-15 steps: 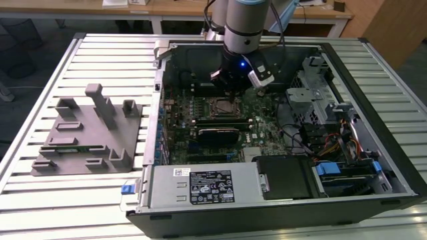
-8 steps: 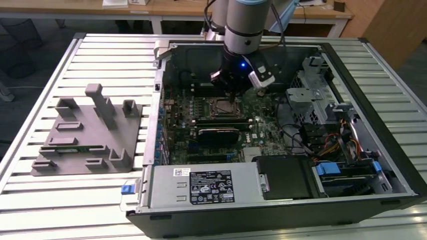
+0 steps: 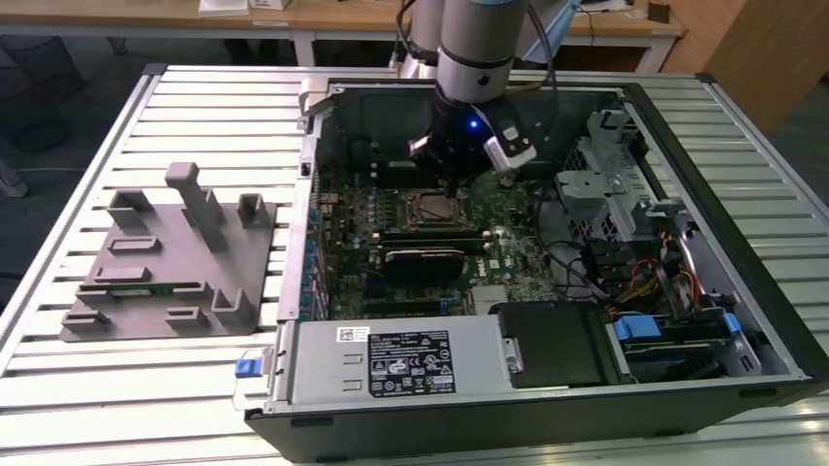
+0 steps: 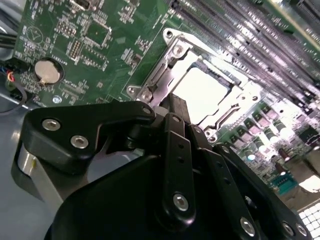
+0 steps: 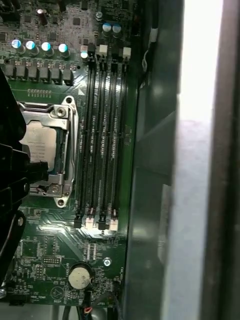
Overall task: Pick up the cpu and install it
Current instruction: 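Install the second cpu locking lever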
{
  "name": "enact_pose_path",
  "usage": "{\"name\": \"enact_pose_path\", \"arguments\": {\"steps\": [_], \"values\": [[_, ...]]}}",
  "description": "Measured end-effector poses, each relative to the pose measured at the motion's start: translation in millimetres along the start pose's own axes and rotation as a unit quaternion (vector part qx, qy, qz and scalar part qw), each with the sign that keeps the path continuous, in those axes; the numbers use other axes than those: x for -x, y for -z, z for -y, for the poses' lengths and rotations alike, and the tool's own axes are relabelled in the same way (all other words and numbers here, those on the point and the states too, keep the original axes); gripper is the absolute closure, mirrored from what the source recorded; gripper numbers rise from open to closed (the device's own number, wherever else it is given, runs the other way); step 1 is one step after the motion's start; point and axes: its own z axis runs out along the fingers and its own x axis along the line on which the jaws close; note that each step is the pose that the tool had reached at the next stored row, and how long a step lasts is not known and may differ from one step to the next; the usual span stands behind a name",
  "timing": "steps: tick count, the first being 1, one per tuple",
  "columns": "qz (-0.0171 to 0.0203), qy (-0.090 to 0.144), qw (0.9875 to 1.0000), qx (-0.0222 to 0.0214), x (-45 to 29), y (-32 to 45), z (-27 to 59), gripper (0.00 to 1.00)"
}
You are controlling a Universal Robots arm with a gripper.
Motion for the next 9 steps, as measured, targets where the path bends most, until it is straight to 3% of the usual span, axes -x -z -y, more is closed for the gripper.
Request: {"name": "enact_pose_path", "arguments": {"steps": [9], "values": [[0.0000, 0.000, 1.0000, -0.0001, -0.7, 0.7, 12.1, 0.89]]}}
